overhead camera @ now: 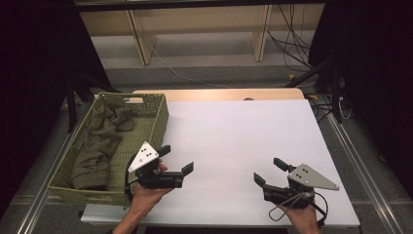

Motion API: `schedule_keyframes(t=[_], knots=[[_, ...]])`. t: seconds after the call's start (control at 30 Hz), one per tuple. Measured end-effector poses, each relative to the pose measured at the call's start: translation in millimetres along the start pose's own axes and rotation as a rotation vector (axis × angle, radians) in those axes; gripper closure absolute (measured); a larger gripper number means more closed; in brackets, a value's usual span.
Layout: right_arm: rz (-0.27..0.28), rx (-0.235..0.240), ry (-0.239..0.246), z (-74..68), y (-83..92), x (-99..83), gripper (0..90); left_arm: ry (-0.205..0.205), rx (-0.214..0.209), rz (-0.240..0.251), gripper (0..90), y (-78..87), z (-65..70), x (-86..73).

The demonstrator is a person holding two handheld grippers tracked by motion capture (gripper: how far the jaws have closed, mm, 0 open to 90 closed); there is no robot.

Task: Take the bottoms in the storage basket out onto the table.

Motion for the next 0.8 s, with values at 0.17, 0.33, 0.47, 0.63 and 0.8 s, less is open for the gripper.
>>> schedule_keyframes(t=[0.17, 0.33, 0.47, 0.63, 0.8], knots=[[-0.006, -0.004, 0.005, -0.5, -1.2, 0.2, 20.4, 0.011, 0.026, 0.003, 0.0, -2.8, -9.6, 19.1], [-0.011, -0.011, 0.004, -0.2, -1.2, -0.8, 20.4, -0.019, 0.085, -0.046, 0.3, -7.7, -26.1, 29.8], [-0.013, -0.016, -0.005, 1.5, 0.4, -1.3, 20.3, -0.034, 0.125, -0.118, 0.2, -14.2, -45.9, 33.3], [-0.007, -0.011, -0.004, 0.2, 0.9, -0.7, 20.4, -0.081, 0.242, -0.19, 0.0, -17.1, -76.1, 39.0], [-0.011, -0.012, -0.005, 0.4, 0.5, -1.2, 20.4, -0.087, 0.325, -0.256, 0.0, -16.2, -103.7, 39.0]])
Point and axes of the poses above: each handheld gripper's, and its own axes: y roughly backward along the jaws, x roughly out of its top, z roughly to its right, the point moved 7 cm from there along -y, roughly forward along the jaws, and after that the axes turned 9 degrees about x, right-handed, at the moved point
